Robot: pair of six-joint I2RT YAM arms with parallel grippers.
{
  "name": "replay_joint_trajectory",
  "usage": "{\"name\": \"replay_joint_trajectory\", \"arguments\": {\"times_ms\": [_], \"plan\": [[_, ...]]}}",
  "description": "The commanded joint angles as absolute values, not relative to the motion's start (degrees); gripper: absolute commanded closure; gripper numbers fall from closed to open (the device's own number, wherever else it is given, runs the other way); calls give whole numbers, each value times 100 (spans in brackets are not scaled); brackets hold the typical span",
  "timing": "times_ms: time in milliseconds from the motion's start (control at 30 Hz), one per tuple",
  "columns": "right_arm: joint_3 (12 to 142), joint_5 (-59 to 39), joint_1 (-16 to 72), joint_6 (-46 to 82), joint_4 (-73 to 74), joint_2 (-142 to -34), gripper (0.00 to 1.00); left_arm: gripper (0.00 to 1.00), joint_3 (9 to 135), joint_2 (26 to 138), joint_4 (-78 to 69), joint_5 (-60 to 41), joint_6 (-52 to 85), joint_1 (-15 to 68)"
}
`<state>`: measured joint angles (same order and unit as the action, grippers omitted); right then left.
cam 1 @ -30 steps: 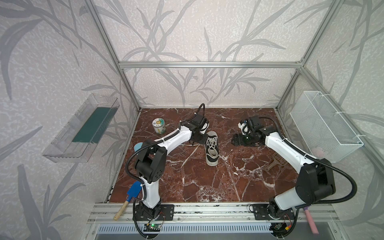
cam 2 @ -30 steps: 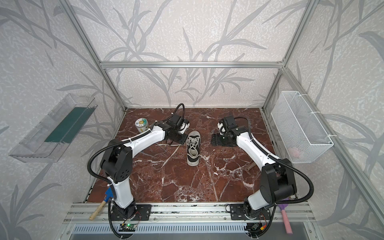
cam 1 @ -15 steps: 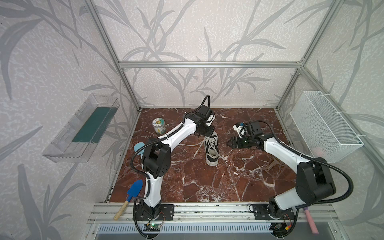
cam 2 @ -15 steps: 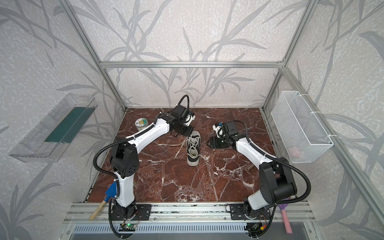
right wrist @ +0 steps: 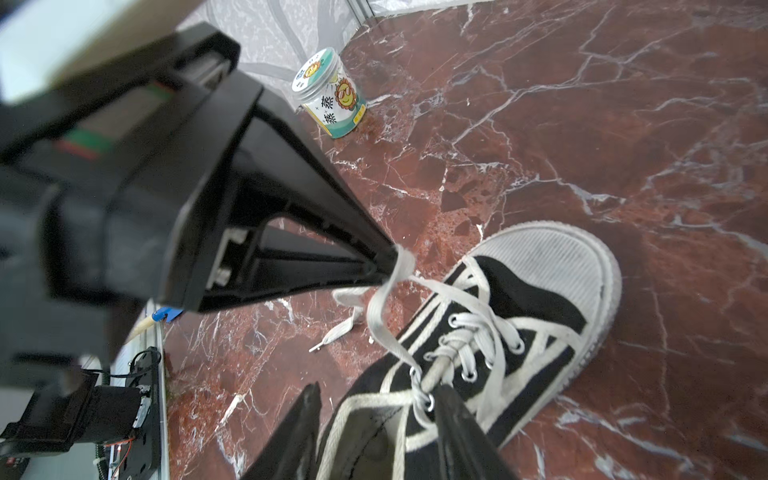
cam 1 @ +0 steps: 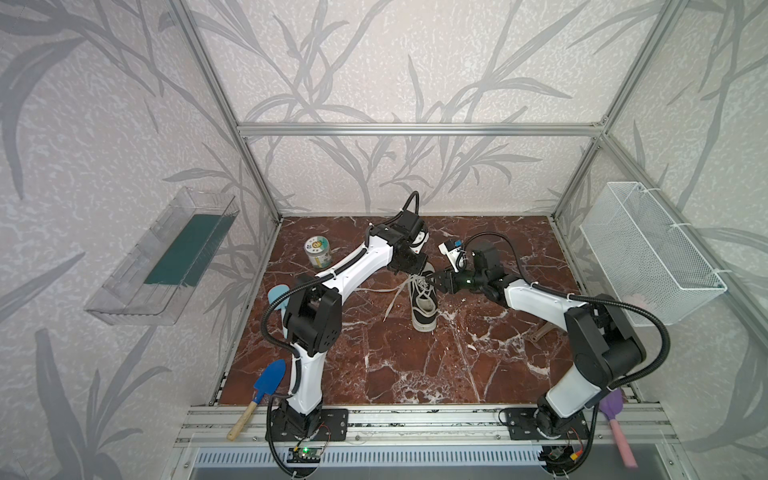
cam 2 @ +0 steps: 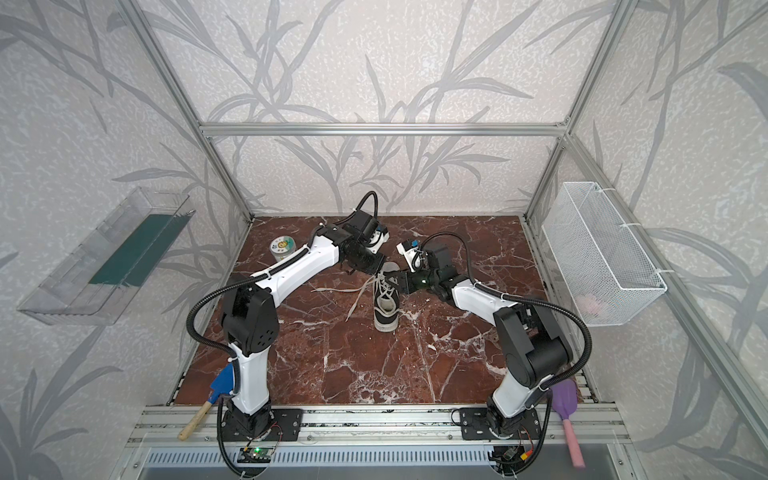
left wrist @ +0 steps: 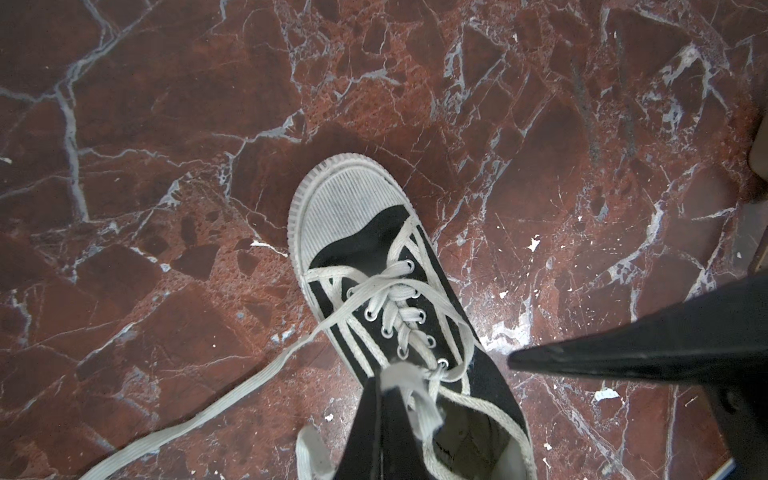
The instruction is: Tie the shoes
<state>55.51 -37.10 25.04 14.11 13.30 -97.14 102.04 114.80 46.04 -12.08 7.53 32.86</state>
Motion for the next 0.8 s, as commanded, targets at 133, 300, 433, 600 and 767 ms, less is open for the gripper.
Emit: {"name": "replay_joint_trajectory", "arguments": {"times_ms": [133,300,433,600,767], "plan": [[6008,-4106,2566,1605,1937,-10237,62,100,10358,11364,4842,-1145,738,3262],[6186,-4263,2566,1722,2005,-10492,68,100,10354,11337,4861,-1152,719,3260],[6246,-4265,2566,1800,2070,-10599,83,100,10354,11312,4869,-1152,721,3246],[6242,-3921,2531,1666,1800,-10506,99,100,10330,11326,4886,-1220,764,3230],[6160,-3416,2444,1568,1592,-10365,100,100,10260,11351,4879,-1367,867,3237]]}}
